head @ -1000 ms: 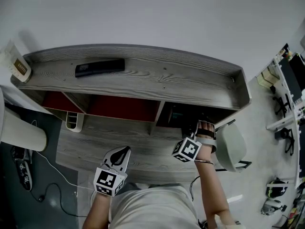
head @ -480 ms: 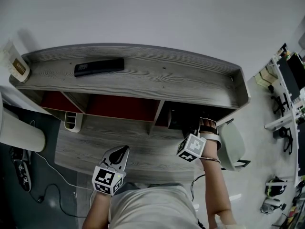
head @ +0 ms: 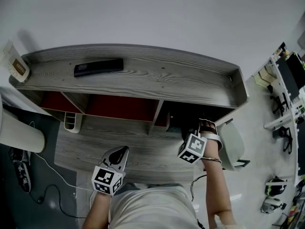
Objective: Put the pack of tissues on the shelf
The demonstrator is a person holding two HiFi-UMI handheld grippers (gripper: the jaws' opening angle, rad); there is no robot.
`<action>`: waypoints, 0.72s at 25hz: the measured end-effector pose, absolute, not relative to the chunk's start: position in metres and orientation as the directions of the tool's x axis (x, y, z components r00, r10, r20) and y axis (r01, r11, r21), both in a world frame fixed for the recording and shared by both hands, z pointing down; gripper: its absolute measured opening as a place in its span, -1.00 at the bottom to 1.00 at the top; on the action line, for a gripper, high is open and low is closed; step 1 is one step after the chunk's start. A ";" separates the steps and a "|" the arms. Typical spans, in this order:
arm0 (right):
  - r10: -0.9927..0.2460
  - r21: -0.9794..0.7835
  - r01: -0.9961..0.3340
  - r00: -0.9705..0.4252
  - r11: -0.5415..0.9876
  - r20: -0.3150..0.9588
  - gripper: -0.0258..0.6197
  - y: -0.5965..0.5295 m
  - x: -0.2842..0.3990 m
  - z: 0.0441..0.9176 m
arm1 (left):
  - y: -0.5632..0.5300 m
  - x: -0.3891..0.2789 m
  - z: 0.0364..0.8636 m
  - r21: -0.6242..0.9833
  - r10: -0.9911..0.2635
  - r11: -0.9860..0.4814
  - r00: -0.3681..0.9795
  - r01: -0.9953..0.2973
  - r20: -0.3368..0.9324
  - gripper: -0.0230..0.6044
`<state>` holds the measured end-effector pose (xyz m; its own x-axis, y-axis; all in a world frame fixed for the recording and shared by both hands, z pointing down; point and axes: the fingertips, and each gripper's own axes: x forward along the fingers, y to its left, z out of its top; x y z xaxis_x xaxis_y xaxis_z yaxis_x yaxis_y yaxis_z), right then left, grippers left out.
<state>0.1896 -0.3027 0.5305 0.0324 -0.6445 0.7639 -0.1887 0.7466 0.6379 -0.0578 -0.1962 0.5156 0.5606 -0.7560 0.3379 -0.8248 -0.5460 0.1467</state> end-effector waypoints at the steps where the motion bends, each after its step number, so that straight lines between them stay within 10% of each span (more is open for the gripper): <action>1: -0.648 0.641 -0.200 0.034 0.741 0.761 0.39 -0.304 0.189 0.530 | -0.196 -0.058 0.516 0.148 -0.756 -0.545 0.559 -0.826 0.340 -0.88; 18: -0.741 0.715 -0.258 -0.002 0.650 0.672 0.39 -0.305 0.186 0.501 | -0.198 -0.056 0.521 0.159 -0.749 -0.538 0.556 -0.828 0.361 -0.88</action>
<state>0.1858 -0.3052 0.5013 -0.0021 -0.7406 0.6719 -0.2579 0.6496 0.7152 -0.0564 -0.1983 0.5207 0.5561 -0.7486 0.3611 -0.8277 -0.5381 0.1594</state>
